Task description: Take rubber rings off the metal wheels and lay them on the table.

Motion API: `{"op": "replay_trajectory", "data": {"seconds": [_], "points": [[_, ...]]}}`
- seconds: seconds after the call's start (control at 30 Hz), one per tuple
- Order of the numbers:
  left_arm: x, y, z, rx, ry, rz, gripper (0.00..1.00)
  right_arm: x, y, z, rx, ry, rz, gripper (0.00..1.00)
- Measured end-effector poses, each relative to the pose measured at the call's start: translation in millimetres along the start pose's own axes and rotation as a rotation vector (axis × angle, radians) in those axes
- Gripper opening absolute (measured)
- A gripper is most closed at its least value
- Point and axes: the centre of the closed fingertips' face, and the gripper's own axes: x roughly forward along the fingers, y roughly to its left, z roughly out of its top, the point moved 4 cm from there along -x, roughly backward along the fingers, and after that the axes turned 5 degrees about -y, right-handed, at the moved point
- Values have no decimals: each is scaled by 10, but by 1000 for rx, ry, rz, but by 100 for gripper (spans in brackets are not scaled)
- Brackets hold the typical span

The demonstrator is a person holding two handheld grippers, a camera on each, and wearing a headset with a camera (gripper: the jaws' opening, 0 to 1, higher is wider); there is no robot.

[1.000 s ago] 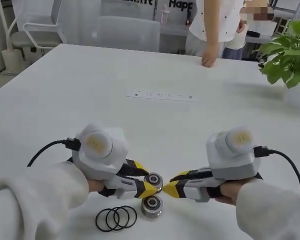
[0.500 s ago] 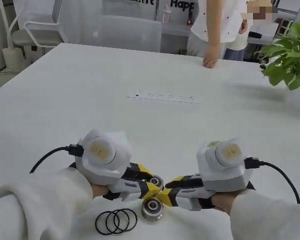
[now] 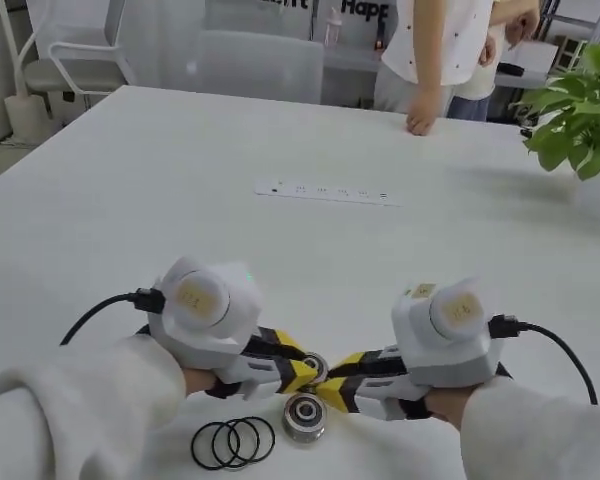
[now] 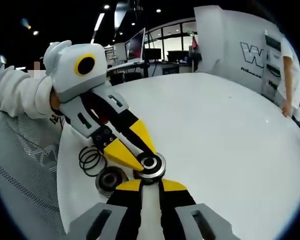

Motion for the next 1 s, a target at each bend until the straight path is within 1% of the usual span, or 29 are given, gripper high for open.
{"op": "replay_trajectory", "data": {"seconds": [0.03, 0.07, 0.2, 0.27, 0.43, 0.5, 0.7, 0.73, 0.77, 0.9, 0.93, 0.97, 1.0], "points": [[-9, 7, -2, -5, 1, 0, 7, 0, -5, 3, -10, -4, -1, 3], [-11, 5, -3, -7, 1, -1, 7, 1, -9, 1, -12, -4, -5, 1], [-15, -4, 0, -5, 4, 2, 7, 4, -16, 1, -5, -1, -16, 0], [-19, 0, -3, -5, 4, 0, 7, 6, -37, 1, 18, 3, -26, 0], [-28, 3, -4, 2, 7, 1, 7, 5, -52, 2, 10, 6, -43, 0], [-32, 1, -3, 6, 7, 2, 7, 3, -67, 2, 39, 7, -52, 0], [-49, 4, -5, 12, 13, 4, 7, -24, -111, 27, 114, -24, -69, 0], [-51, 0, -5, 12, 14, 4, 7, -27, -100, 16, 154, -18, -59, 0], [-51, -2, -4, 15, 14, 4, 7, -31, -101, 18, 180, -26, -63, 0], [-56, -8, -4, 15, 15, 8, 7, -53, -111, 13, 279, -43, -58, 0], [-57, -10, -4, 14, 15, 10, 7, -56, -110, 12, 288, -45, -57, 0], [-59, -14, -4, 14, 14, 10, 7, -62, -129, 40, 309, -73, -64, 0], [-59, -13, -2, 13, 14, 12, 7, -75, -124, 59, 356, -83, -56, 0]]}}
